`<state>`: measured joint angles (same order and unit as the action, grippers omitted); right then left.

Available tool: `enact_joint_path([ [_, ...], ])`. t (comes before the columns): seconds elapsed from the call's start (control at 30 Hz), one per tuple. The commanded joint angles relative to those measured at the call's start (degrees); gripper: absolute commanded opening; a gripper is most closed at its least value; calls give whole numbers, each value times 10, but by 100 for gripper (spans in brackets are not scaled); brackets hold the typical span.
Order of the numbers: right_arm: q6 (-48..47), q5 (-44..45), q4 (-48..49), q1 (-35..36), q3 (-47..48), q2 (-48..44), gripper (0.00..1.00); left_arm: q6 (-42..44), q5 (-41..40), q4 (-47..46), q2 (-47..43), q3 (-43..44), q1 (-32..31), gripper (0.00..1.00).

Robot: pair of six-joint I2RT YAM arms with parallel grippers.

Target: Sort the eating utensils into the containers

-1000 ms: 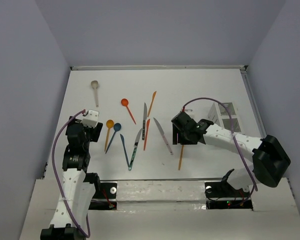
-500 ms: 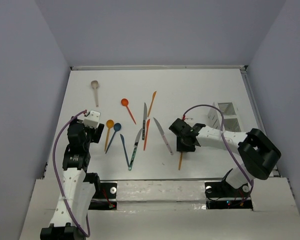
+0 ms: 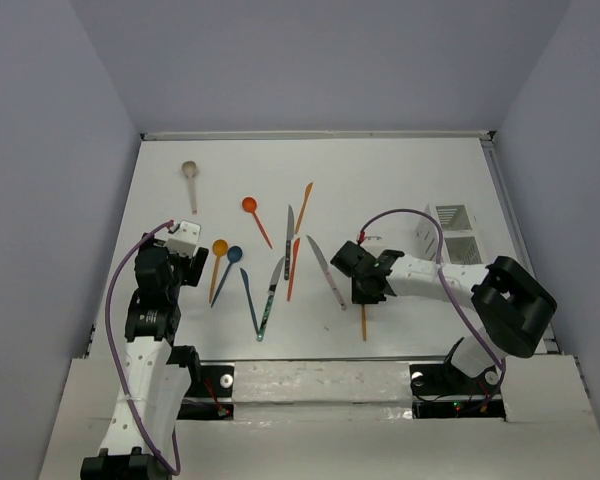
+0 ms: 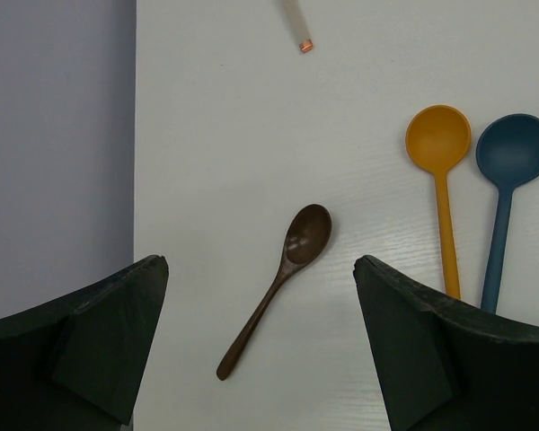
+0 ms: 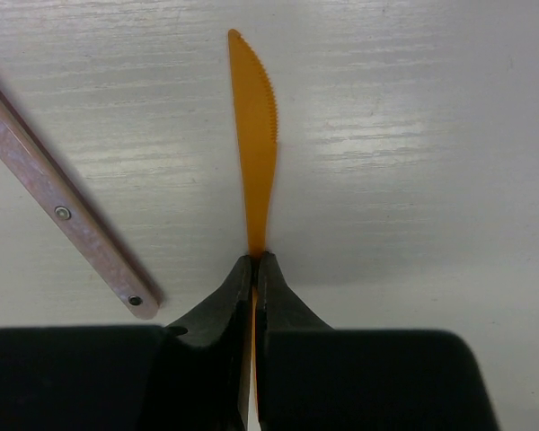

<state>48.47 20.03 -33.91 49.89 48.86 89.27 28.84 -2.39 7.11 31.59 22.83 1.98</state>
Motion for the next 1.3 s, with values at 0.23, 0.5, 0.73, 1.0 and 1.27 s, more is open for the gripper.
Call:
enact_joint_path([
  [0.23, -179, 254, 94, 4, 97, -156, 0, -5, -3, -10, -7, -7, 2, 99],
  [0.5, -464, 180, 515, -236, -3, -349, 0, -4, -7, -11, -7, -7, 5, 99],
  [0.73, -513, 82, 653, -395, -24, -273, 0, -3, -2, -10, -6, -8, 9, 99],
  [1.0, -514, 84, 685, -433, -55, -212, 0, -3, -2, -11, -7, -9, 10, 99],
  [1.27, -461, 88, 719, -433, -133, -190, 0, -3, -3, -11, -7, -9, 10, 99],
])
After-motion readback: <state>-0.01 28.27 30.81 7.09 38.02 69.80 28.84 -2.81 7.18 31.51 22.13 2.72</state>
